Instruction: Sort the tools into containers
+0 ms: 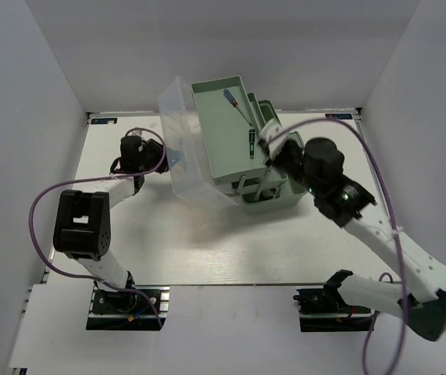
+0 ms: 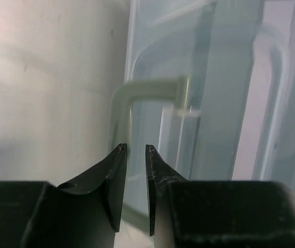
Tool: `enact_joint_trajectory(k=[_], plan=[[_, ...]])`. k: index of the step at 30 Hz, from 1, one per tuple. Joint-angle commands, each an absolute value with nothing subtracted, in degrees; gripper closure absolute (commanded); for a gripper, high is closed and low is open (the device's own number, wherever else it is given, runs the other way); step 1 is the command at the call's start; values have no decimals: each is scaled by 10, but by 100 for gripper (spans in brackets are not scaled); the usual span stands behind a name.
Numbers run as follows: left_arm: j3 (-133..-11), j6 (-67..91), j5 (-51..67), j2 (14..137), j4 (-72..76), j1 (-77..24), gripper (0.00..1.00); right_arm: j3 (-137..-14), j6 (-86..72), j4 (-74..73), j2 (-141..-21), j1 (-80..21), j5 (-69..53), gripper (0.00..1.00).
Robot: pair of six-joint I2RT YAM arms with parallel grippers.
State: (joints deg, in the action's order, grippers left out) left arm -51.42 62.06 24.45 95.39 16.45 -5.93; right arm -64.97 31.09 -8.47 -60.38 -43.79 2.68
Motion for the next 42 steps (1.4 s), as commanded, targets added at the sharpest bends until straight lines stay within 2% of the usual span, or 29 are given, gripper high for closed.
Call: enact_joint_trajectory(k=[1, 6, 9, 11, 13, 14, 15, 21, 25, 28, 32, 33, 36, 37, 38, 39, 40, 41, 42], plan=[[-608, 583, 272, 945, 137, -70, 68, -657, 243, -100, -690, -293, 237, 100], [-764, 535, 285, 980, 54, -76, 68, -681, 165, -206, -787, -174, 173, 100], [-801, 535, 298, 994, 47, -81, 68, -707, 140, -257, -836, -131, 117, 100], [-839, 535, 315, 1010, 41, -86, 68, -725, 126, -283, -887, -106, 53, 100], [-873, 541, 336, 1038, 41, -94, 68, -742, 111, -321, -923, -83, -92, 100], [-883, 541, 344, 1049, 36, -94, 68, -745, 108, -327, -944, -69, -124, 100], [-894, 549, 365, 1062, 36, -101, 68, -748, 105, -334, -962, -69, -220, 100], [-996, 563, 418, 1159, 25, -143, 68, -809, 68, -366, -1046, -61, -399, 100], [-1051, 573, 448, 1213, 10, -163, 68, -822, 50, -349, -1049, -52, -437, 100], [-1064, 566, 427, 1207, 4, -171, 68, -822, 48, -345, -1038, -49, -393, 100], [-1048, 503, 283, 1121, -53, -164, 69, -777, 50, -313, -994, -40, -304, 100], [-1035, 491, 246, 1093, -78, -159, 67, -764, 66, -315, -978, -34, -282, 93], [-999, 442, 179, 993, -77, -154, 62, -732, 77, -312, -928, -29, -210, 54], [-991, 429, 179, 980, -98, -154, 57, -726, 97, -314, -917, -22, -200, 37], [-985, 410, 198, 970, -109, -149, 44, -718, 106, -309, -882, -19, -181, 30], [-979, 356, 208, 951, -122, -149, 36, -691, 122, -302, -871, -18, -179, 27], [-971, 325, 214, 940, -159, -155, 29, -683, 133, -297, -857, -18, -177, 10], [-939, 290, 221, 929, -177, -161, 23, -674, 133, -301, -834, -18, -149, 9], [-912, 263, 221, 914, -195, -161, 10, -670, 126, -315, -827, -21, -138, 9]])
